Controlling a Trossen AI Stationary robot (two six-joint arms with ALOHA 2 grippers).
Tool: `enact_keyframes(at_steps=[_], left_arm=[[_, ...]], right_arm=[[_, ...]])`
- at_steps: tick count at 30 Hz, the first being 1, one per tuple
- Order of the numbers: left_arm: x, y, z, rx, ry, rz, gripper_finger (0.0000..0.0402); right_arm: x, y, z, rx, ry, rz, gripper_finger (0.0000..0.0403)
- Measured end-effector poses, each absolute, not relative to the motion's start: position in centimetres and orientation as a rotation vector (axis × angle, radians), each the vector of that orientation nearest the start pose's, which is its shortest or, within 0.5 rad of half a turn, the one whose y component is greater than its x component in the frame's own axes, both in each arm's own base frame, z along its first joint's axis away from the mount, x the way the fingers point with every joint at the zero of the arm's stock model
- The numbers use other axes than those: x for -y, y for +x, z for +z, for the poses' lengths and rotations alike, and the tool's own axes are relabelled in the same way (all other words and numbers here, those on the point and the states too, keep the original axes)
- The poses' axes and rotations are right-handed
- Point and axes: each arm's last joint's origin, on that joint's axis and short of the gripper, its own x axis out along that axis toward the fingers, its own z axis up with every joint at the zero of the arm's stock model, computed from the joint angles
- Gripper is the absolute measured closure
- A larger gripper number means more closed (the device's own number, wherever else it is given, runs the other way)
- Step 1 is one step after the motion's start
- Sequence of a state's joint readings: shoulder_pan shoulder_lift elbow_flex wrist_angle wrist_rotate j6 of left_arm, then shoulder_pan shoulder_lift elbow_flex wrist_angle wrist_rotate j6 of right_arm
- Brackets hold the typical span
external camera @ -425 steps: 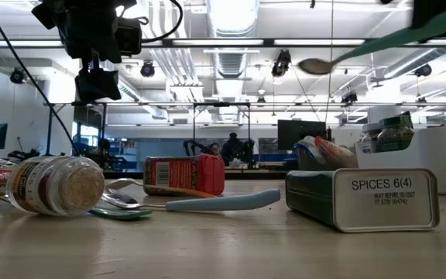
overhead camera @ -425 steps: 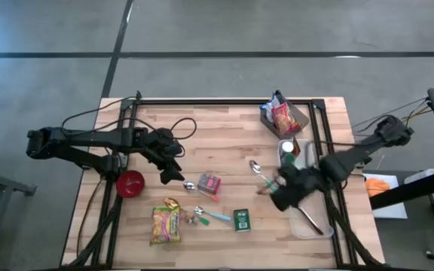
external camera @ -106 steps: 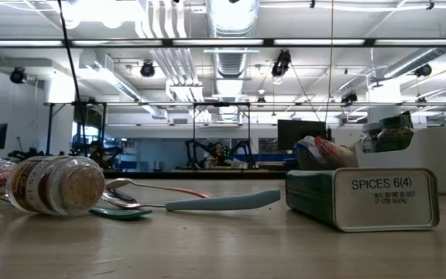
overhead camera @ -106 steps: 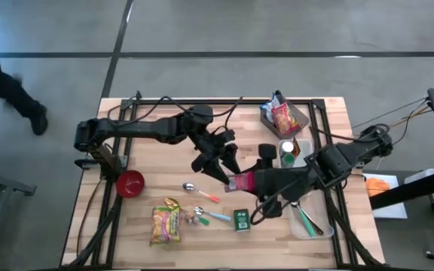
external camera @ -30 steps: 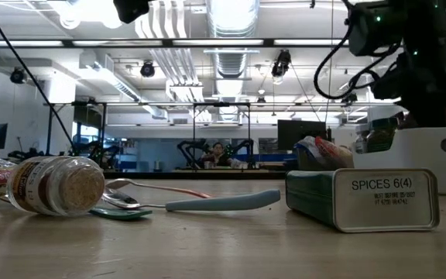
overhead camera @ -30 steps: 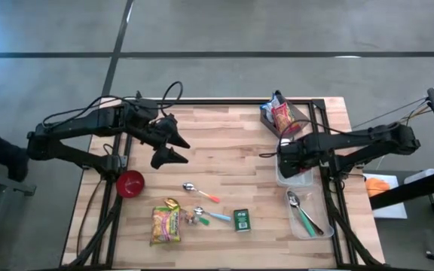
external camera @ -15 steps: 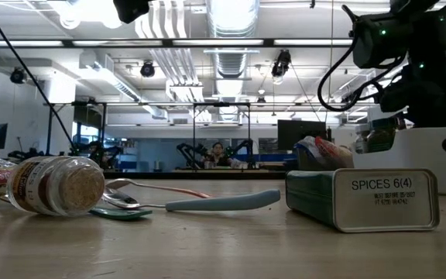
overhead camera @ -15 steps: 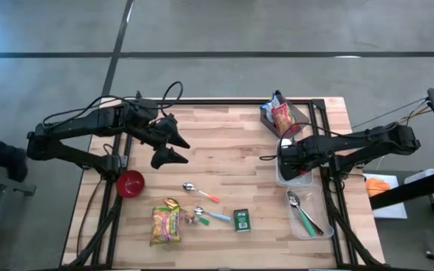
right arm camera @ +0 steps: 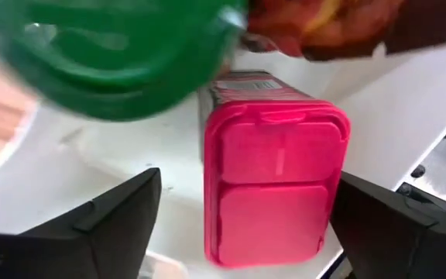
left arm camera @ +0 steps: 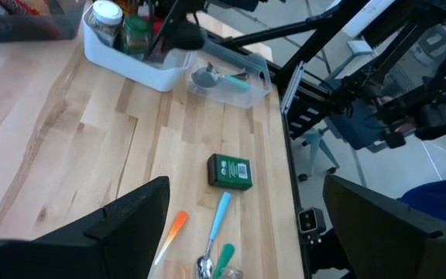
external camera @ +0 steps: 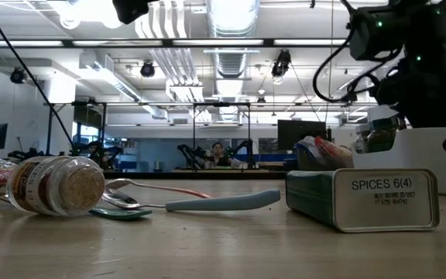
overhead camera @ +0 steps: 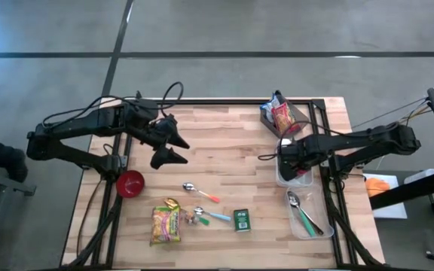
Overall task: Pick & Place Food Item
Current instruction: Put the red seasoning can into the white bin, then put the orange spoon into the transparent bin
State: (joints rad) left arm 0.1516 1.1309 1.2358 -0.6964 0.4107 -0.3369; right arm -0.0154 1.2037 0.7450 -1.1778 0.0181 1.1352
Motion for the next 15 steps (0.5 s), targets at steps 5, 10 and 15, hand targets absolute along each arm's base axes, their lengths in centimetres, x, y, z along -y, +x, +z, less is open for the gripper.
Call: enact_keyframes(at_steps=[5,10,15], left_arm=[[-2.2,22.0,37.0,-0.668,-0.508,-0.142,0.006],[-2.0,22.5,36.0,-0.766,-0.571,-0.146,0.006],[-1.7,24.0,34.4,-0.856,-0.581,-0.114,0.006]], right_arm=[[0.1,16.9,22.1,-1.437,0.83,-0.911,0.0046],[-0.6,17.0,24.7,-1.447,0.796,-0.894,0.0045],[-2.2,17.6,27.0,-1.388,0.788,-0.822,0.0044]])
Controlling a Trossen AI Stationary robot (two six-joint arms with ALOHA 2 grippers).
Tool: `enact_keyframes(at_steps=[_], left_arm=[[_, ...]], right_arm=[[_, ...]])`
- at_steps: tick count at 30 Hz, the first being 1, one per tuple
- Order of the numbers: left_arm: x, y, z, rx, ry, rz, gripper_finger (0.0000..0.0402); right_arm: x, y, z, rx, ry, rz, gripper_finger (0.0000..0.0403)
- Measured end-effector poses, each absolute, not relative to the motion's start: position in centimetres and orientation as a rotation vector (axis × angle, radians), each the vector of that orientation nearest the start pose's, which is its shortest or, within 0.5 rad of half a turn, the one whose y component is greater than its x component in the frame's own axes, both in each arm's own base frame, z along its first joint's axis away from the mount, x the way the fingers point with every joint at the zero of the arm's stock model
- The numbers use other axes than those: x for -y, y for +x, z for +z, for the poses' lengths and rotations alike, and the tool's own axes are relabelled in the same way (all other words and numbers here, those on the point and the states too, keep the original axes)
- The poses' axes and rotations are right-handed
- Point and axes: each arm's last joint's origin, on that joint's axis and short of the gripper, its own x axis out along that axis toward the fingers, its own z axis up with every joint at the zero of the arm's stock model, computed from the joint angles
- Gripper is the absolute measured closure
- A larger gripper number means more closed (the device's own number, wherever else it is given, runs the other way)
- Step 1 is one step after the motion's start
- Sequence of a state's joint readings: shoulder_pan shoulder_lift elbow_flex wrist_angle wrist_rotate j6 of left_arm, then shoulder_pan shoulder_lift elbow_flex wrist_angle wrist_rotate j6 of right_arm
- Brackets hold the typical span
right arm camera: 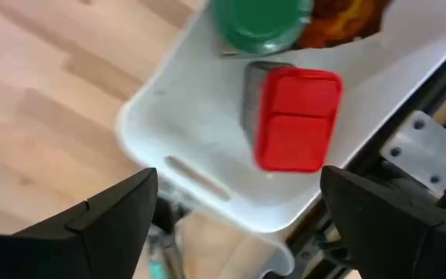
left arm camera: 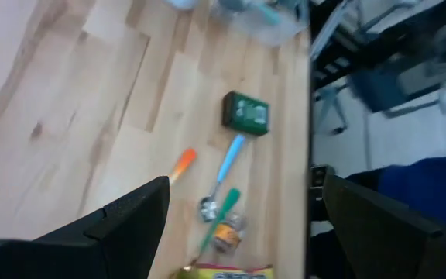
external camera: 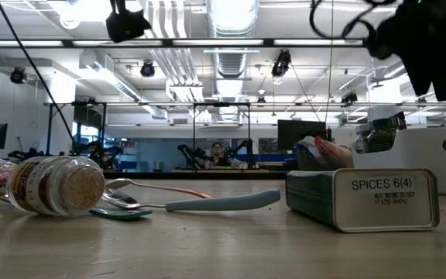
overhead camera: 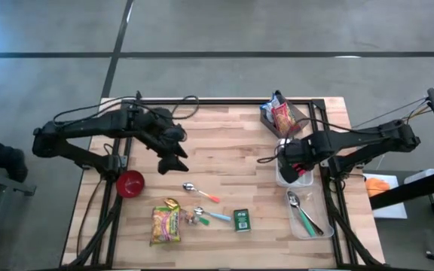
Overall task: Pick & Place Food Item
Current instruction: Put the orange spoon into the transparent bin
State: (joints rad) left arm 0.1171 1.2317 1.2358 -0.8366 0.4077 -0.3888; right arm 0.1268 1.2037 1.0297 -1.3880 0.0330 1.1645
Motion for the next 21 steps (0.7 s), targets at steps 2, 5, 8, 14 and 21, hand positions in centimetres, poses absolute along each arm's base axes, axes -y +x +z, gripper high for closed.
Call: enact_keyframes(at_steps=[2,5,8,14,21], left_arm=[[-1.5,24.9,33.5,-0.885,-0.509,-0.111,0.006],[-1.1,26.4,32.0,-0.934,-0.357,-0.093,0.006],[-0.5,28.1,30.0,-1.007,-0.207,-0.104,0.006],[0.2,31.0,25.3,-1.166,-0.074,-0.193,0.006],[0.4,33.0,20.6,-1.305,0.006,-0.267,0.006]], right_arm=[[-2.9,17.8,27.9,-1.349,0.774,-0.802,0.0044],[-4.0,17.9,29.2,-1.28,0.746,-0.778,0.0044],[-5.0,18.0,30.5,-1.207,0.726,-0.755,0.0044],[-6.6,17.7,32.5,-1.086,0.711,-0.722,0.0044],[-8.4,17.1,32.7,-1.052,0.734,-0.694,0.0044]])
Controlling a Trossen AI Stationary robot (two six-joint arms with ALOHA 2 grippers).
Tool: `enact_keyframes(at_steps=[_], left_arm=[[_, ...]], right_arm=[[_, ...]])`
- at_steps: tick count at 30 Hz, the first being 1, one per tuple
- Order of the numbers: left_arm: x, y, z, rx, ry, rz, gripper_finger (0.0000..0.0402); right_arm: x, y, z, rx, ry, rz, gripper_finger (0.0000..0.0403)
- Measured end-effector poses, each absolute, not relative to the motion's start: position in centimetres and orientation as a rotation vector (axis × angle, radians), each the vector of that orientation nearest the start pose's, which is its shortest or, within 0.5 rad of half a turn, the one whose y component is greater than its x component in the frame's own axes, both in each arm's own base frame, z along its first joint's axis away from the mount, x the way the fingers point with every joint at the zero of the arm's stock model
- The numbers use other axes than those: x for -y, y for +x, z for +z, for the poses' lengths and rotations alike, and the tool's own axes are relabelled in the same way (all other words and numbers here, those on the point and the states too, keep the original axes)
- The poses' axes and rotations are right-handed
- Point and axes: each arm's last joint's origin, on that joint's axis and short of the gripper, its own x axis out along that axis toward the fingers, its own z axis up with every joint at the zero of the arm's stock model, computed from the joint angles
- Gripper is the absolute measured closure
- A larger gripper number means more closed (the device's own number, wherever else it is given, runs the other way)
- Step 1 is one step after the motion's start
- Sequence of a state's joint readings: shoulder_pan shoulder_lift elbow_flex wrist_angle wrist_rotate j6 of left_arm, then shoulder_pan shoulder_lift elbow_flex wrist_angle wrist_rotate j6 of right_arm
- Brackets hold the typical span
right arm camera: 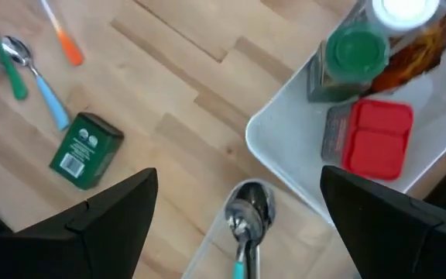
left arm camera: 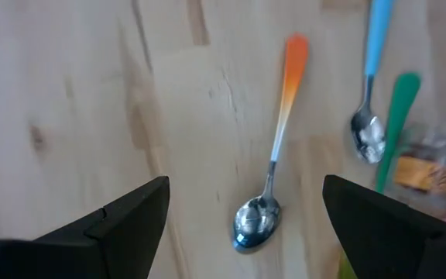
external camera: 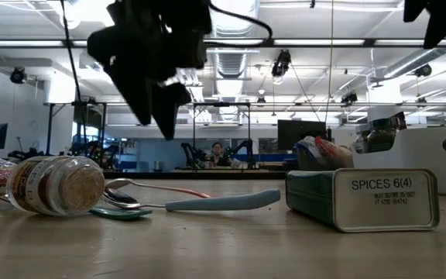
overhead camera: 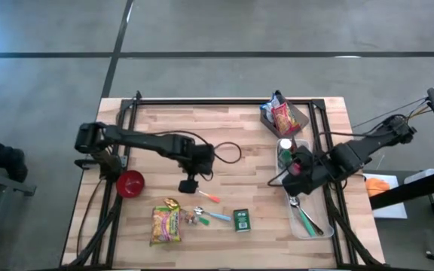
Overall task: Pick & Place Food Item
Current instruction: Put the orange spoon into the transparent bin
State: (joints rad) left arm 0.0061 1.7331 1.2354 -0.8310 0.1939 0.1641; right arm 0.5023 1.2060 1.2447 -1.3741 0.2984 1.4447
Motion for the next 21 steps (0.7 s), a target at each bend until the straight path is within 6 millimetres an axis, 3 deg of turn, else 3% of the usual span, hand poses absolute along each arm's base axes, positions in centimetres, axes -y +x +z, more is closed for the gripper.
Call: enact_keyframes(at_steps=[11,21], left_arm=[[2.4,32.9,16.8,-1.331,0.145,-0.326,0.006],[4.3,31.5,14.1,-1.329,0.258,-0.261,0.0072]], right_arm=[[-10.6,15.8,32.2,-1.055,0.799,-0.693,0.0044],[-10.9,15.6,32.2,-1.042,0.792,-0.698,0.0044]])
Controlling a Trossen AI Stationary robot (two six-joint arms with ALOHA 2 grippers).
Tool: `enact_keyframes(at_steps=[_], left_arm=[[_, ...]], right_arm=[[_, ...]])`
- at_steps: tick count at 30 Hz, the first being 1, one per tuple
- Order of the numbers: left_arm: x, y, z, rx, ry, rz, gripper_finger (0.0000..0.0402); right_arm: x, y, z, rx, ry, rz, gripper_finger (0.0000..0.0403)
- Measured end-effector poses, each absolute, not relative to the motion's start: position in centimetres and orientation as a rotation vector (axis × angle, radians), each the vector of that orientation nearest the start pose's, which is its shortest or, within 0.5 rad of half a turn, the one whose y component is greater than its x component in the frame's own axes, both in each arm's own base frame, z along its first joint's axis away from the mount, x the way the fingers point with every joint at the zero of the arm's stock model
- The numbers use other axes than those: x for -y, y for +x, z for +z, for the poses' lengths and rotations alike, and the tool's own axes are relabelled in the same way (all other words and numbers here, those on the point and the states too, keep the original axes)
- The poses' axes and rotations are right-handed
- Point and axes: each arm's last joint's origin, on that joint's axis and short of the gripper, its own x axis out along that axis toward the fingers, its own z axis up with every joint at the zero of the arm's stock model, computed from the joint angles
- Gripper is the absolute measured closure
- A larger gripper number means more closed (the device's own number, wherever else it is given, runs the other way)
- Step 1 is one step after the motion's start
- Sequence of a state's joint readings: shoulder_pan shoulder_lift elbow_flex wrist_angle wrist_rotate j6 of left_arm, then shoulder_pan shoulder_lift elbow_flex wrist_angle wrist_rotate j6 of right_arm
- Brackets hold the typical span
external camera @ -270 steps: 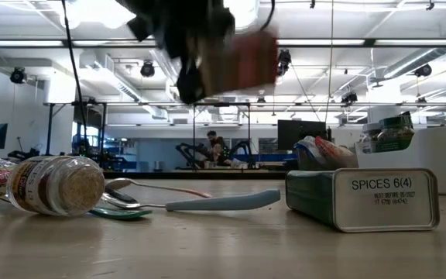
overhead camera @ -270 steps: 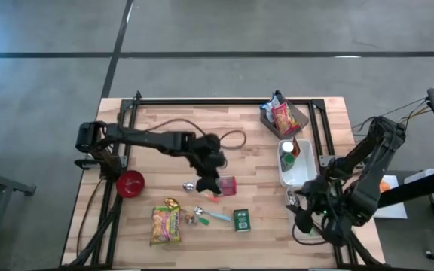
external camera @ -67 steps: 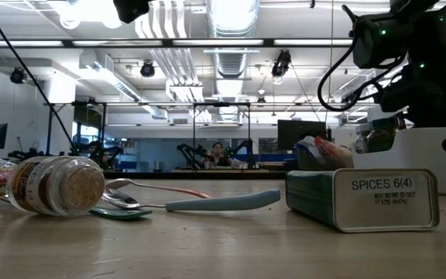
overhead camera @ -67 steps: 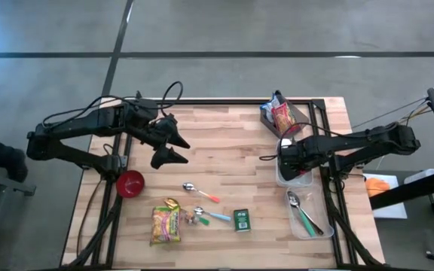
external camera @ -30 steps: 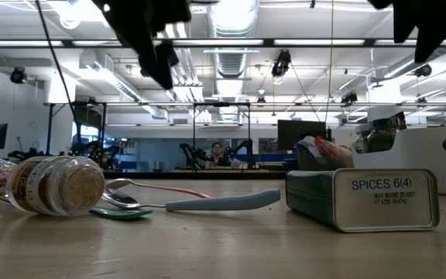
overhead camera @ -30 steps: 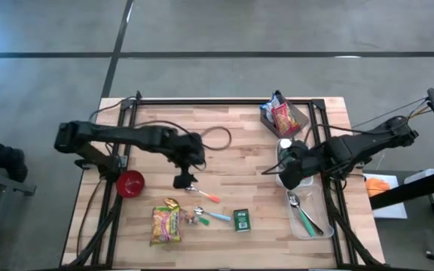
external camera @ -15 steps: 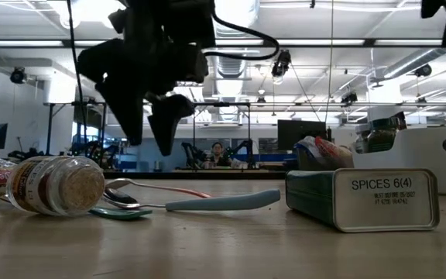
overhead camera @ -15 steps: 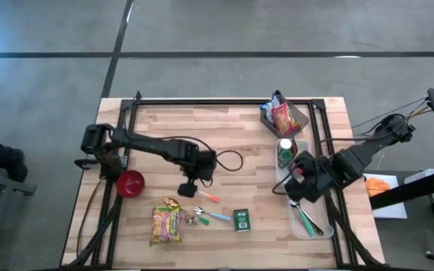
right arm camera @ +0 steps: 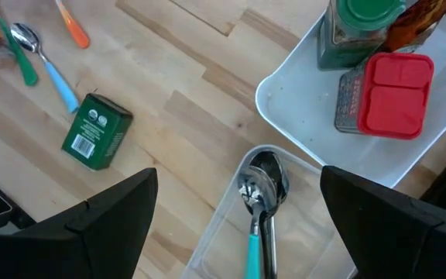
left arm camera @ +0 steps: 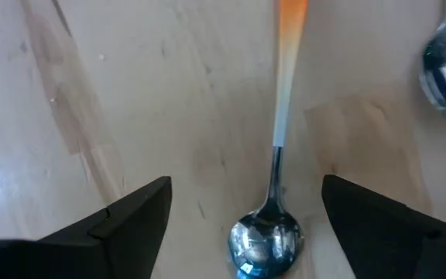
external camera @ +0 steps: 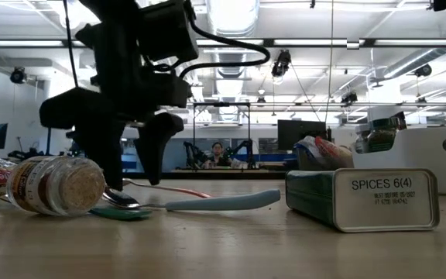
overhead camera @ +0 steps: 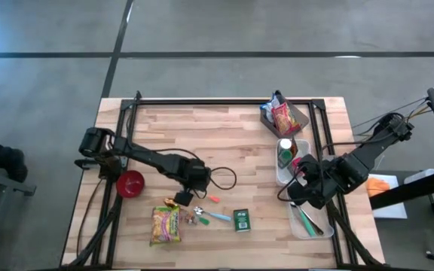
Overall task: Pick & Place Food Item
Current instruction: Put the orange spoon into the transparent bin
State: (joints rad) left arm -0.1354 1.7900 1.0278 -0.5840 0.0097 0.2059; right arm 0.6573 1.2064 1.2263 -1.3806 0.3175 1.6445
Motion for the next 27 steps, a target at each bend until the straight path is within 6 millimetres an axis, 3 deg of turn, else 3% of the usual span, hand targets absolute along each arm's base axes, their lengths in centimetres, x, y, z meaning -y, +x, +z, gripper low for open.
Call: enact_keyframes(at_steps=[6,14,20,27], left_arm=[[4.4,31.4,13.8,-1.312,0.249,-0.225,0.0167],[4.5,31.4,13.8,-1.312,0.216,-0.283,0.0375],[4.3,31.6,14.8,-1.293,0.034,-0.284,0.0397],[2.9,33.6,19.4,-1.135,-0.247,-0.289,0.04]], right_arm=[[-10.8,15.5,32.2,-1.045,0.785,-0.696,0.0044],[-10.9,15.6,32.2,-1.045,0.781,-0.691,0.0044],[-11.0,15.9,32.3,-1.015,0.718,-0.627,0.0044],[-12.0,17.9,33.3,-0.895,0.511,-0.307,0.0044]])
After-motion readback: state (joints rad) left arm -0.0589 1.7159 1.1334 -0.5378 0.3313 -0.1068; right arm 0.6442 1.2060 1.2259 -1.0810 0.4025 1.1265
